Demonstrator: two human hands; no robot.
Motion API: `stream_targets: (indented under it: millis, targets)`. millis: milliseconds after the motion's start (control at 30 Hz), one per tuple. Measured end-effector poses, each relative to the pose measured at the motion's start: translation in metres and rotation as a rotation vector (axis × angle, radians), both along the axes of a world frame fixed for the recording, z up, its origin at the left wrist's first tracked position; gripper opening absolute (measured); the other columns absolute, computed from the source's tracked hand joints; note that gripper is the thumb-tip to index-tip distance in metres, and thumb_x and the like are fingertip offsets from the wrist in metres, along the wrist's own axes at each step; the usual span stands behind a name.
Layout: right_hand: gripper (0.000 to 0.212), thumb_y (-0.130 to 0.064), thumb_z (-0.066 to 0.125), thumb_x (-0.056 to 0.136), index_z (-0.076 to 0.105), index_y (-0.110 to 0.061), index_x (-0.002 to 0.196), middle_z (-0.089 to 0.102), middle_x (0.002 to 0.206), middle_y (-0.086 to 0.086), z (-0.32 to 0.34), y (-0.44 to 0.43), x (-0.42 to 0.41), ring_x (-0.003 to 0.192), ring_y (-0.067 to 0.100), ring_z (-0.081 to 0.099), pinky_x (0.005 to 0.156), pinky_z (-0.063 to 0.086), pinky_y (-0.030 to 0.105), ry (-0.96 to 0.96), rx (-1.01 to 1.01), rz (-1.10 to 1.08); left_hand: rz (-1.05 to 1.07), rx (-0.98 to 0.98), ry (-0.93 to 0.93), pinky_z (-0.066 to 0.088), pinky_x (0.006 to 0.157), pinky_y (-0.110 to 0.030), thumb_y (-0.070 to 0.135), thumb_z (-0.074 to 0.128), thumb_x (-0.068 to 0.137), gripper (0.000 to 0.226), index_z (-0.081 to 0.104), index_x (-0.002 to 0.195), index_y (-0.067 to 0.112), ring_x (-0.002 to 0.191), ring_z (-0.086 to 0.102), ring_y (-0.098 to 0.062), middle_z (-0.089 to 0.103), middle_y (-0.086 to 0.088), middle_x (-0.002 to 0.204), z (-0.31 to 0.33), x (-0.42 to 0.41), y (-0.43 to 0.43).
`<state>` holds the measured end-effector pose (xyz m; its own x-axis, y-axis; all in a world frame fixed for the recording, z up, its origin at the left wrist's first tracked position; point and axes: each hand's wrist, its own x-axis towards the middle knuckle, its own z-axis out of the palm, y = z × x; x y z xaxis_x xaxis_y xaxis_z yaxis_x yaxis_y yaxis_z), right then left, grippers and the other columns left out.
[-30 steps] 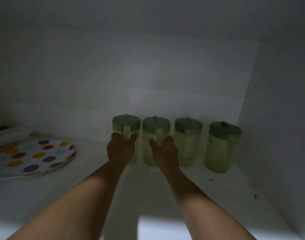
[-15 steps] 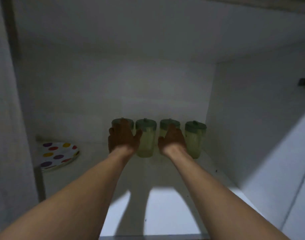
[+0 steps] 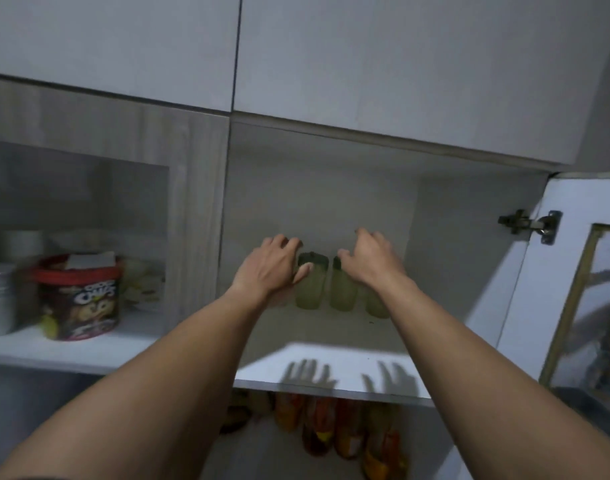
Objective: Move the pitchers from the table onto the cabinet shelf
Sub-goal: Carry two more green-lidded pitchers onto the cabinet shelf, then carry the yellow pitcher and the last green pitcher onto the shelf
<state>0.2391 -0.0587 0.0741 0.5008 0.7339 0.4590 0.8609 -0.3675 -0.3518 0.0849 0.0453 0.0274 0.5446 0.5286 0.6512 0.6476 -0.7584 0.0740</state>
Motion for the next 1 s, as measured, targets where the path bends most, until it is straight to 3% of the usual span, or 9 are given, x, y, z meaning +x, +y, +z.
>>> stream_targets:
  millis: [133, 233, 333, 467, 567, 1000]
  targets:
    - [0.067, -0.047, 0.05, 0.098, 0.033, -0.014, 0.154, 0.039, 0.155, 0.019, 0.01, -0.013, -0.057, 0.144, 0.037, 0.035, 0.116, 0.031, 0.056, -0.062, 0.0, 0.124, 0.126, 0.099, -0.069, 0.048, 0.089, -0.044, 0.052, 0.045, 0.093, 0.051, 0.055, 0.127, 0.015, 0.112, 0.054, -0.033, 0.06, -0.012, 0.119, 0.005, -0.074, -0.029]
    - [0.075, -0.052, 0.048, 0.098, 0.023, -0.017, 0.159, 0.029, 0.161, 0.018, 0.003, -0.017, -0.104, 0.151, 0.034, 0.023, 0.119, 0.022, 0.06, -0.085, -0.009, 0.226, 0.268, 0.149, -0.034, 0.043, 0.1, -0.042, 0.057, 0.034, 0.092, 0.061, 0.053, 0.133, 0.015, 0.122, 0.05, -0.031, 0.058, -0.012, 0.13, -0.003, -0.137, -0.051]
    - [0.079, -0.056, 0.049, 0.096, 0.021, -0.019, 0.16, 0.028, 0.161, 0.018, -0.012, -0.02, -0.163, 0.152, 0.034, 0.018, 0.118, 0.019, 0.063, -0.118, -0.002, 0.355, 0.455, 0.093, 0.013, 0.029, 0.114, -0.047, 0.059, 0.031, 0.094, 0.068, 0.038, 0.148, 0.018, 0.141, 0.034, -0.032, 0.039, -0.015, 0.153, -0.024, -0.202, -0.08]
    - [0.081, -0.057, 0.047, 0.097, 0.015, -0.02, 0.161, 0.018, 0.166, 0.017, -0.037, -0.028, -0.252, 0.155, 0.033, 0.009, 0.12, 0.014, 0.064, -0.107, -0.007, 0.56, 0.652, 0.007, 0.042, 0.016, 0.119, -0.05, 0.058, 0.029, 0.096, 0.071, 0.018, 0.156, 0.022, 0.149, 0.015, -0.031, 0.021, -0.013, 0.161, -0.052, -0.295, -0.124]
    - [0.081, -0.057, 0.047, 0.097, 0.014, -0.021, 0.161, 0.016, 0.167, 0.018, -0.051, -0.031, -0.318, 0.155, 0.033, 0.008, 0.12, 0.014, 0.064, -0.096, -0.028, 0.7, 0.801, -0.024, 0.029, 0.013, 0.12, -0.051, 0.06, 0.026, 0.097, 0.073, 0.01, 0.157, 0.023, 0.15, 0.01, -0.03, 0.015, -0.013, 0.163, -0.063, -0.358, -0.155]
    - [0.076, -0.052, 0.046, 0.098, 0.016, -0.019, 0.159, 0.023, 0.162, 0.017, -0.112, -0.09, -0.591, 0.151, 0.034, 0.015, 0.117, 0.018, 0.064, -0.098, -0.119, 1.179, 1.27, -0.209, -0.033, 0.011, 0.12, -0.049, 0.058, 0.025, 0.098, 0.069, 0.011, 0.157, 0.024, 0.151, 0.003, -0.028, 0.008, -0.011, 0.164, -0.121, -0.591, -0.305]
